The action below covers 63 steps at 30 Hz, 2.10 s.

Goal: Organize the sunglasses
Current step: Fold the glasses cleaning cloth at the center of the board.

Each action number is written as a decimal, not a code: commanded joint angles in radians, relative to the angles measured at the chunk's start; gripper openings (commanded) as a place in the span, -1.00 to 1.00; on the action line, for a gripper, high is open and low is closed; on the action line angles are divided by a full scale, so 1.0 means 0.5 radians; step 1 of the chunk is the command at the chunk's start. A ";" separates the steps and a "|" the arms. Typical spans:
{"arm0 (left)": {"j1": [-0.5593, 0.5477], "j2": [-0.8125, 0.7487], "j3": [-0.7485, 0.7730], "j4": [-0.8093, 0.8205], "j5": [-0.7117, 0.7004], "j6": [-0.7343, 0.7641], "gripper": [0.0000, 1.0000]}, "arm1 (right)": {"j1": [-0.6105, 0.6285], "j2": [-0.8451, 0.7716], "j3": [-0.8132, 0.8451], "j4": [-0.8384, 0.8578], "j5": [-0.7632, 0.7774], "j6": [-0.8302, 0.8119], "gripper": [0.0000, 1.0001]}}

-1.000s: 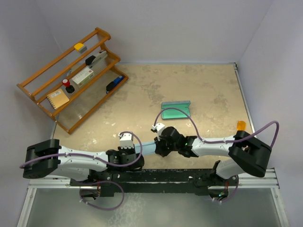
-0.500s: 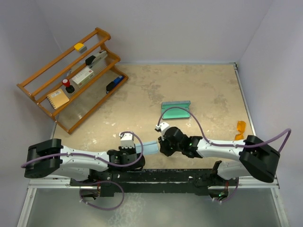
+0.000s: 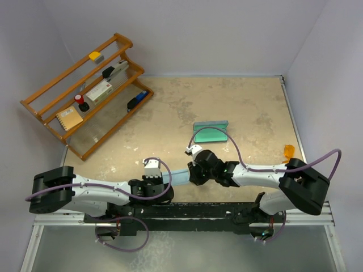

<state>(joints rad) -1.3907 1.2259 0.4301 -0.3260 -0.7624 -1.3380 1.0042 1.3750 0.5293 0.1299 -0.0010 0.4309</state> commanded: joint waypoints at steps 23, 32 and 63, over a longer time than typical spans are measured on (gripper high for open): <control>-0.029 0.003 -0.034 0.002 0.064 0.024 -1.00 | -0.102 0.126 0.043 0.124 -0.196 0.033 -0.81; -0.031 0.006 -0.038 0.003 0.064 0.013 -1.00 | -0.101 0.116 0.039 0.120 -0.190 0.020 -1.00; -0.041 0.024 -0.033 0.014 0.055 0.019 -1.00 | -0.094 -0.017 0.018 0.113 -0.201 0.080 -0.26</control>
<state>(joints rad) -1.4021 1.2285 0.4278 -0.3214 -0.7673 -1.3388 0.9550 1.3933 0.5385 0.1631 -0.0963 0.4564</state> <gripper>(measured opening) 0.002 0.357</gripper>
